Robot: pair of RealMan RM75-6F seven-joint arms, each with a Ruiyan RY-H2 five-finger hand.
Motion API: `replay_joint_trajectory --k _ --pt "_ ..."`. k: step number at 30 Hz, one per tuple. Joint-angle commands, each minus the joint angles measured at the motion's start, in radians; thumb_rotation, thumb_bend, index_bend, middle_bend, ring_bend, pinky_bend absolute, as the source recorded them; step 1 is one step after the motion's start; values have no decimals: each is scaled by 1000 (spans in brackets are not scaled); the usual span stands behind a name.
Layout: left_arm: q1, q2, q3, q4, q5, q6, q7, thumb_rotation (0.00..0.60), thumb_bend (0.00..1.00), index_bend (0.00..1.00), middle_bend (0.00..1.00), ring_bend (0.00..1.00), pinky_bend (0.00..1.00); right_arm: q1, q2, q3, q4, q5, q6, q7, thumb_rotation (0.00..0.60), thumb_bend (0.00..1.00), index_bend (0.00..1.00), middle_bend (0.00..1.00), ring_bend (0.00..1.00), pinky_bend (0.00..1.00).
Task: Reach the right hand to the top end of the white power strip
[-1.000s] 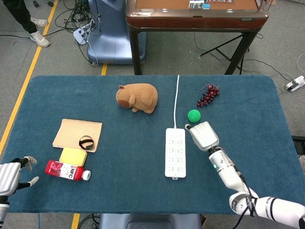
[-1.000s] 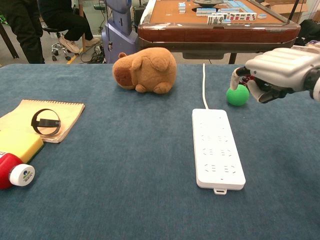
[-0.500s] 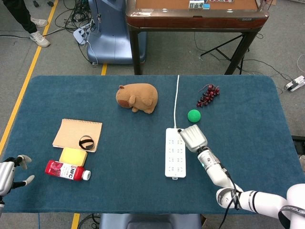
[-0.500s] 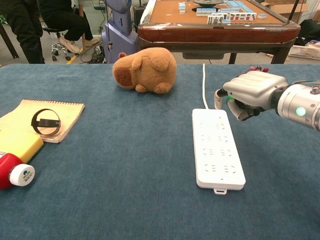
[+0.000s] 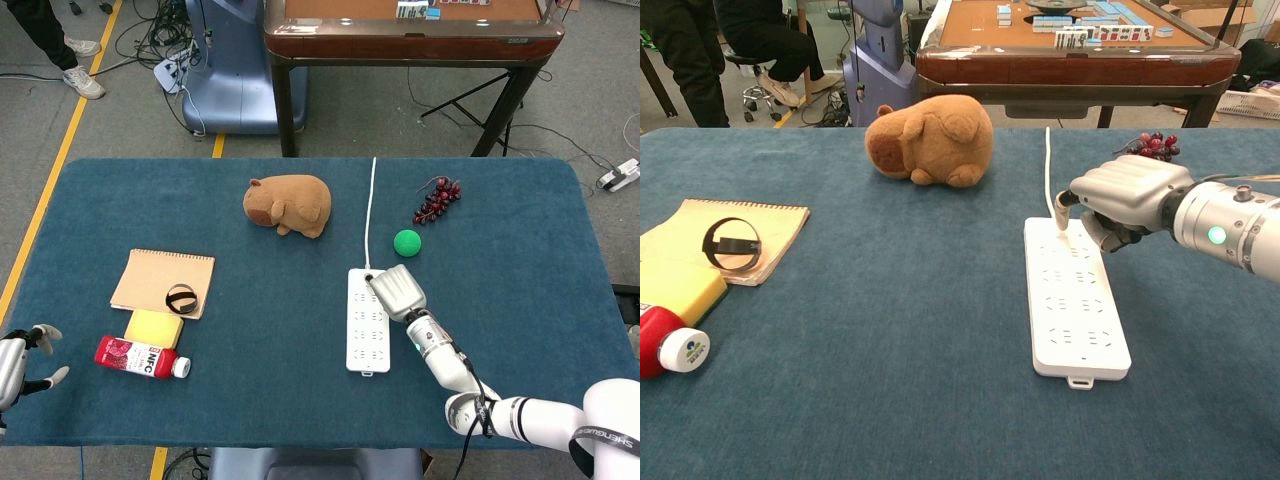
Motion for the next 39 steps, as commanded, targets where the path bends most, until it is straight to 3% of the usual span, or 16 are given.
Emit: replay_joint_trajectory --k 1,39 --pt "0 0 0 1 -1 -1 0 600 163 516 554 436 648 4 -3 -4 5 4 0 2 600 771 320 1000 1000 1000" --pt "-1 -2 2 1 -8 -13 10 600 163 516 555 436 648 40 -30 -55 44 49 6 15 600 771 336 1000 1000 1000"
